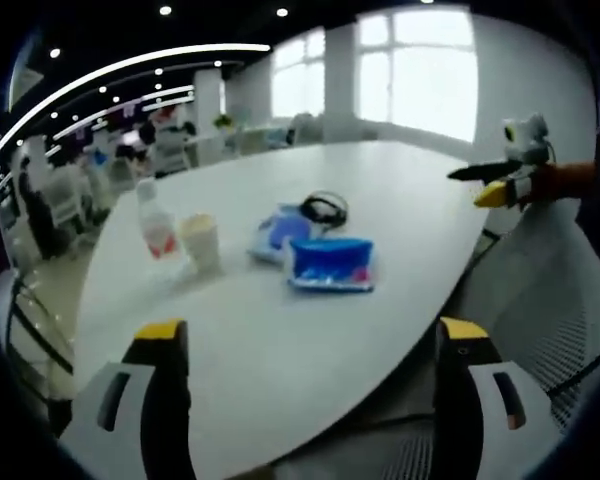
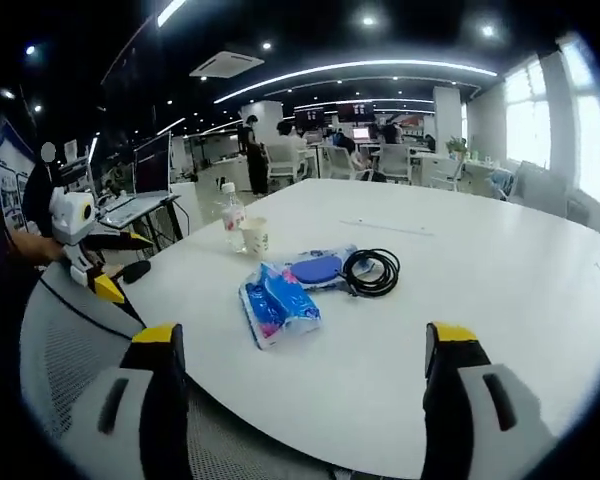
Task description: Arrange the tabletop items into an orderly group along one side of the table until the central work area is clear of visible clutter.
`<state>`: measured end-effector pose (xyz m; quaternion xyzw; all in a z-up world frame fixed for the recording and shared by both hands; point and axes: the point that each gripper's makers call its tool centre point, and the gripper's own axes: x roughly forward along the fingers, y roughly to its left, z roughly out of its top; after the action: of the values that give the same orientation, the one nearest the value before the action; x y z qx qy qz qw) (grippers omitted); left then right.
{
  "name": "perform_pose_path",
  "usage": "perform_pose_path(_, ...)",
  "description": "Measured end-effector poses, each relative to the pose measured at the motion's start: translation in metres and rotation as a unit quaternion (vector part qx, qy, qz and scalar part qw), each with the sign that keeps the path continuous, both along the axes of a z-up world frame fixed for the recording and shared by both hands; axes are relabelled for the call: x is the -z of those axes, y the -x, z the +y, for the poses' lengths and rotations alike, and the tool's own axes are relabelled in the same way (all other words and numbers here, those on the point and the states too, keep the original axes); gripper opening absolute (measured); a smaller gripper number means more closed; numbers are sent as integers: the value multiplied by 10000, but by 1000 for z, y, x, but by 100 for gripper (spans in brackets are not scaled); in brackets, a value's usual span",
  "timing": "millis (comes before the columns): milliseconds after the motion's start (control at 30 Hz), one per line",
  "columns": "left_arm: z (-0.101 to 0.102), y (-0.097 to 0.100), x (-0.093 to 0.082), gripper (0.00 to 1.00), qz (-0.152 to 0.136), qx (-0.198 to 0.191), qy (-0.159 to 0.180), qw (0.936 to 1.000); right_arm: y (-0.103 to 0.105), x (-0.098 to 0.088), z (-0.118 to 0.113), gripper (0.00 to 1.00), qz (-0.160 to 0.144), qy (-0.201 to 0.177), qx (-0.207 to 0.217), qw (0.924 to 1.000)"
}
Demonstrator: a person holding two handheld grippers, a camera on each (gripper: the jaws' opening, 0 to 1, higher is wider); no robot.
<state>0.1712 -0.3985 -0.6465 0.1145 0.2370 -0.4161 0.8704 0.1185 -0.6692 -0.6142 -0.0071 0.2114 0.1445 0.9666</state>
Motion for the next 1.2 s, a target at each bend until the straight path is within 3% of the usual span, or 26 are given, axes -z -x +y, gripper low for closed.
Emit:
perform_pose_path(367, -10, -1, -5, 100, -345, 444, -352, 9978, 3, 10, -7, 100, 198, 112, 310, 9993)
perform_pose_path(600, -23, -13, -9, 99, -444, 629, -463, 9960, 6, 7, -4, 100, 111, 342, 352, 9987)
perform_pose_path(800, -42, -18, -9, 96, -532, 1020, -663, 9911, 3, 6, -8, 100, 7, 451, 475, 9979)
perform_pose_path(900, -54, -22, -9, 94, -635, 1263, -782, 9869, 3, 8, -8, 97, -61, 799, 384, 9960)
perform_pose_path(1033, -71, -29, -7, 88, -754, 1657, -995, 9783, 5, 9, -10, 89, -71, 911, 376, 9951)
perform_pose_path(1200, -86, -38, -3, 81, -921, 2130, -1285, 9642, 5, 9, -13, 88, -112, 1042, 385, 9937)
